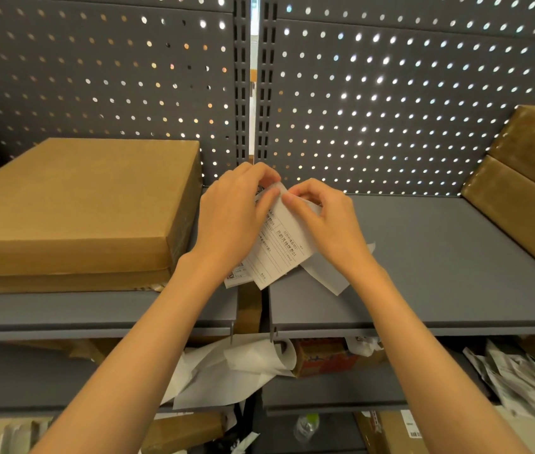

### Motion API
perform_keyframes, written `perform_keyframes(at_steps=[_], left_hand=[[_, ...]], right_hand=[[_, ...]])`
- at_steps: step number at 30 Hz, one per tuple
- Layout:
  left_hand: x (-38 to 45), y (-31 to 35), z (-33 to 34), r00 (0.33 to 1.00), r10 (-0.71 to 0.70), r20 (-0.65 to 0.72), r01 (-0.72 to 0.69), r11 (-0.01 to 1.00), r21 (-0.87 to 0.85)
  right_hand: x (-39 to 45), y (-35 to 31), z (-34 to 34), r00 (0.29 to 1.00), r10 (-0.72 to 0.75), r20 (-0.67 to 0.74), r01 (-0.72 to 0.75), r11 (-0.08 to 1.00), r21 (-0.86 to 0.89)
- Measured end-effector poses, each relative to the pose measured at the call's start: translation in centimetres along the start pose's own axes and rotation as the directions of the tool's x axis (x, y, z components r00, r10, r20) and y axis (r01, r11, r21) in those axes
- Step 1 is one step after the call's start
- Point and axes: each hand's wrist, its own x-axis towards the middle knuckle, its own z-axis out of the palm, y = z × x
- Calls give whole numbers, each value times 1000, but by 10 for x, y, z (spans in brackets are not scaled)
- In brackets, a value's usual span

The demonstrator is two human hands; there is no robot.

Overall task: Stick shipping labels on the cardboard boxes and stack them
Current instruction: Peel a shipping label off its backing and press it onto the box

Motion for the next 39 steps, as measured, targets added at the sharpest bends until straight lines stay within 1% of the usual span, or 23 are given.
perform_keyframes(at_steps=[9,13,16,20,26,30,34,39], left_hand=[[1,0,1,1000,-12,11,12,999,-31],[2,1,0,1000,5,24,-4,999,-41],[2,0,0,1000,5,27,-4,1000,-30],[4,-2,0,1000,-9,7,10,999,-44],[3,1,-3,1000,-3,2,3,998,-66],[1,3,-3,1000,11,-12,-12,997,-82],[0,5,-6,999,23,-32,-27,992,-127],[2,6,-11,999,13,-38,-20,981,-193]], right_hand=[[0,3,-2,1000,13,-5,-13,1000,-10],[-1,4,-3,1000,7,-3,-7,1000,-29],[-2,2,-6,1000,8,-3,-8,1000,7],[-3,0,-12,998,29,48,-32,998,59],[-4,-2,-19,992,106,68,-118,973,199],[-3,-2,-23,972,226,67,-236,920,312],[-4,-3,-25,941,337,42,-328,870,368],[-7,-4,-25,925,375,67,-370,841,395]])
